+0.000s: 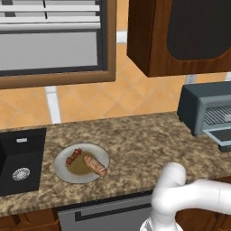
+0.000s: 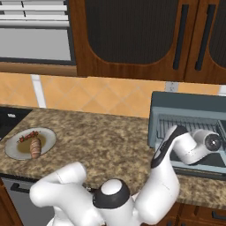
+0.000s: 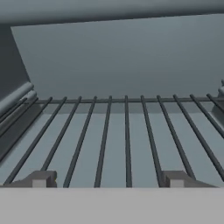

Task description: Pick up the kebab skewer and baguette bread, and place them inside the toaster oven. Close the toaster oven door and start by setting the timer.

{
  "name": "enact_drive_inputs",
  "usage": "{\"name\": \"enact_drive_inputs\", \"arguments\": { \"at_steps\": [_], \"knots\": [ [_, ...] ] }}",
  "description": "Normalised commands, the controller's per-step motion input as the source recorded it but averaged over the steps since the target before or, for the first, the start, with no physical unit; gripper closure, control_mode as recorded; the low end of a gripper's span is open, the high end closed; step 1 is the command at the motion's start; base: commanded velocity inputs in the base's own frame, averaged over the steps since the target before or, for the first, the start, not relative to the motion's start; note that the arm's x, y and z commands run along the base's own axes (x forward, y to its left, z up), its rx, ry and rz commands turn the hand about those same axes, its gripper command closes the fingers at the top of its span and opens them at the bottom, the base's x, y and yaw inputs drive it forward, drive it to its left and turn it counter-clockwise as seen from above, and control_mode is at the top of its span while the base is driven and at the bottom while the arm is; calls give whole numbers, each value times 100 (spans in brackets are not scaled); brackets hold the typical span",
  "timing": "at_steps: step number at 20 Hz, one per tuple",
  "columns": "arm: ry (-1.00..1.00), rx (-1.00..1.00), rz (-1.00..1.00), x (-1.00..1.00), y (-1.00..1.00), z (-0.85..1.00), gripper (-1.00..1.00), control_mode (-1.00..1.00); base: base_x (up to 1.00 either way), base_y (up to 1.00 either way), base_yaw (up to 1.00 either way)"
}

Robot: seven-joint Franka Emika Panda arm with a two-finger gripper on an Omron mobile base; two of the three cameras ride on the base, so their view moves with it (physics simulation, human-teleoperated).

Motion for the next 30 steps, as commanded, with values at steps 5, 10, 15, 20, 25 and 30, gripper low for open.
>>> {"name": "enact_drive_inputs", "arguments": {
  "at_steps": [5, 10, 15, 20, 25, 30],
  "knots": [
    [10, 0, 0, -79, 0, -75, -100, -100, 0, 0, 0],
    [13, 0, 0, -73, 0, -48, -100, -100, 0, 0, 0],
    [12, -2, 1, -44, 2, -25, -100, -100, 0, 0, 0],
    [18, 0, 0, -6, -1, 63, -100, -100, 0, 0, 0],
    [29, 0, -5, -4, 2, 100, -100, -100, 0, 0, 0],
    [33, -4, -4, -66, 13, 87, -100, -100, 0, 0, 0]
  ]
}}
